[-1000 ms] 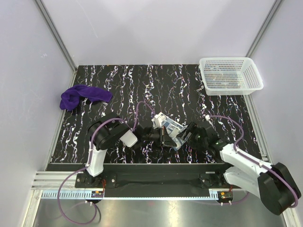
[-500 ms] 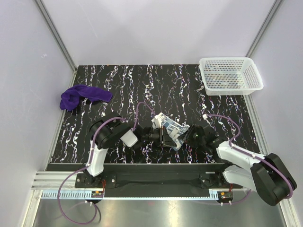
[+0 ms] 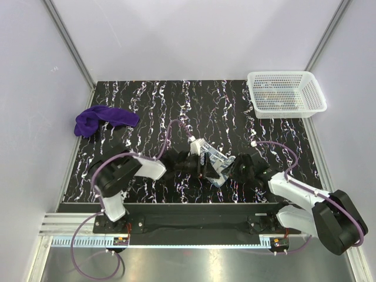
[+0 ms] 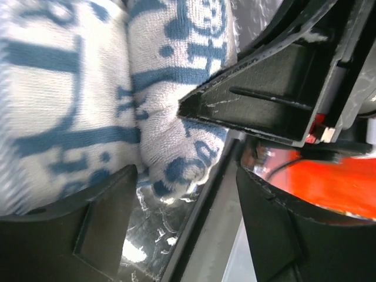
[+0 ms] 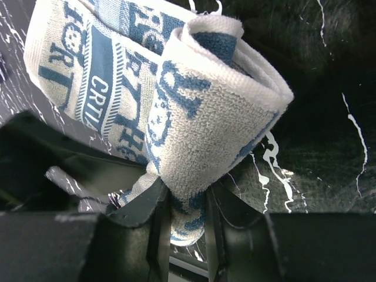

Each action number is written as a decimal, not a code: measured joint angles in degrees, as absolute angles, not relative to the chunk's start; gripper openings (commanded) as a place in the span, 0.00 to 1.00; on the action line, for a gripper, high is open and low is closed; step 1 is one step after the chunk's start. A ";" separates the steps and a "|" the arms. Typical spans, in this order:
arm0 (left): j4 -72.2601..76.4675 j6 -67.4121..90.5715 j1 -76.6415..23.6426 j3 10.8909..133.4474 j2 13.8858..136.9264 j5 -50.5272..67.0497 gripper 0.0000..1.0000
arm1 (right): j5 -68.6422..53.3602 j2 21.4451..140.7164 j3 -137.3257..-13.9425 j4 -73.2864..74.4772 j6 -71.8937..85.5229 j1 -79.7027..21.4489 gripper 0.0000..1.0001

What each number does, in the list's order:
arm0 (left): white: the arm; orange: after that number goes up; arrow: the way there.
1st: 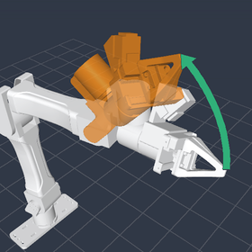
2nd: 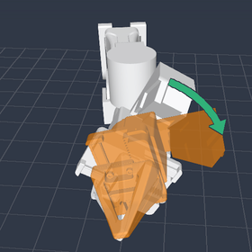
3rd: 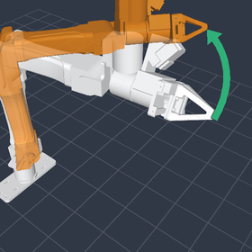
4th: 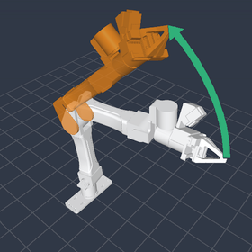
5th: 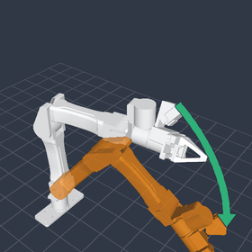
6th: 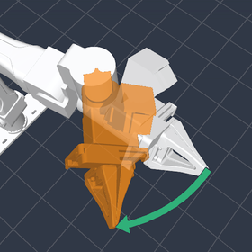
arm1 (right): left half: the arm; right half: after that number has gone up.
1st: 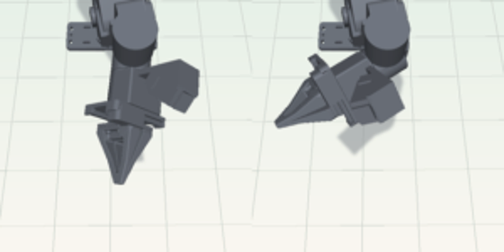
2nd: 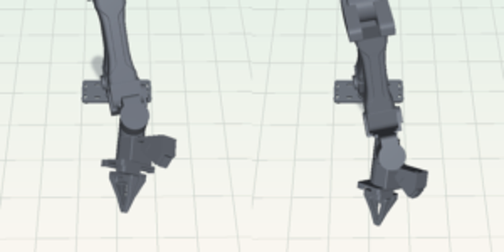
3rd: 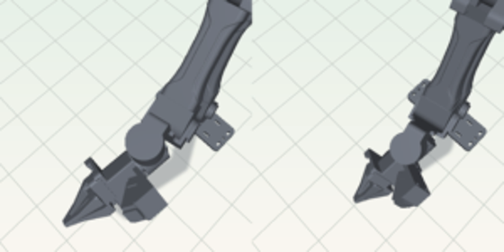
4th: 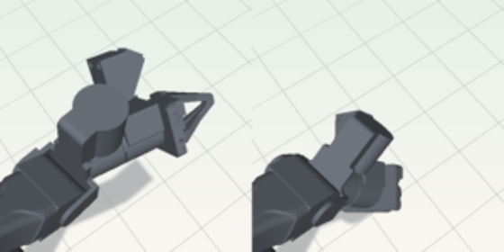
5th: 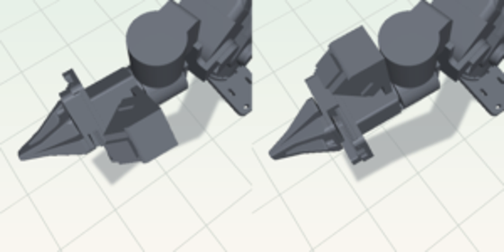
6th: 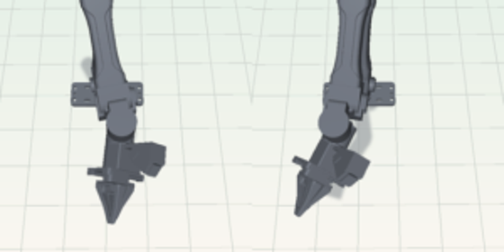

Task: Roll the towels
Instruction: Roll the towel

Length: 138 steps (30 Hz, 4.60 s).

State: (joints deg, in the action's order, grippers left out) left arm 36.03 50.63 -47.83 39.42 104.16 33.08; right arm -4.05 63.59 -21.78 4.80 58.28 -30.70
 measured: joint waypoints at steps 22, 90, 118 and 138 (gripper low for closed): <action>12.51 13.17 -73.30 43.51 90.21 -10.96 0.84 | -5.30 69.21 -27.77 10.63 57.39 -30.74 0.25; -0.82 23.16 -61.19 61.52 105.54 14.24 0.00 | 11.86 50.17 -43.13 40.53 49.17 -20.93 0.95; 22.79 53.45 -42.61 55.02 116.16 47.42 0.00 | -13.28 48.53 -18.81 12.38 54.76 -20.93 0.87; 24.45 55.75 -41.50 58.83 121.62 54.70 0.04 | -11.70 68.79 -16.97 -10.61 56.71 -24.40 0.47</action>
State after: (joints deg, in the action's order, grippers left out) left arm 24.45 55.75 -41.50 58.83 121.62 54.70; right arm -11.70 68.79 -16.97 -10.61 56.71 -24.40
